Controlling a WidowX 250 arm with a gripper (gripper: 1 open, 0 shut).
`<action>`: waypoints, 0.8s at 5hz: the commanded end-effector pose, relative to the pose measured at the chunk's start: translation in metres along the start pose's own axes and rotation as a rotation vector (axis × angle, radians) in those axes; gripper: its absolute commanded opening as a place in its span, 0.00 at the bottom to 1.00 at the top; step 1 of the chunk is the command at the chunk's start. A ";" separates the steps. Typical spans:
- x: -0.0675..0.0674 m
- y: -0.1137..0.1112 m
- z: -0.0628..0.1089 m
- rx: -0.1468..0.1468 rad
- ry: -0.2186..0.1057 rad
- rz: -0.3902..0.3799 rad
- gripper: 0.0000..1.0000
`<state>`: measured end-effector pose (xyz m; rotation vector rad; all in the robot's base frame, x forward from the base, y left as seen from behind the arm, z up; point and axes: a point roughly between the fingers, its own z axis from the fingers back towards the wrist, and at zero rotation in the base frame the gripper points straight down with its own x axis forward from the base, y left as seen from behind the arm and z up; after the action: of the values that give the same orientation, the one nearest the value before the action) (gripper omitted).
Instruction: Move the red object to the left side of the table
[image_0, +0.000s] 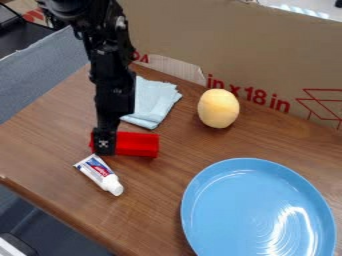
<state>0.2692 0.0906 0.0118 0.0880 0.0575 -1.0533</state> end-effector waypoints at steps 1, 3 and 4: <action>0.002 0.007 0.007 0.025 -0.022 -0.012 1.00; 0.011 0.012 -0.011 0.012 -0.042 -0.008 0.00; 0.013 0.013 -0.011 0.004 -0.049 0.002 0.00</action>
<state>0.2791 0.0848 -0.0102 0.0367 0.0398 -1.0567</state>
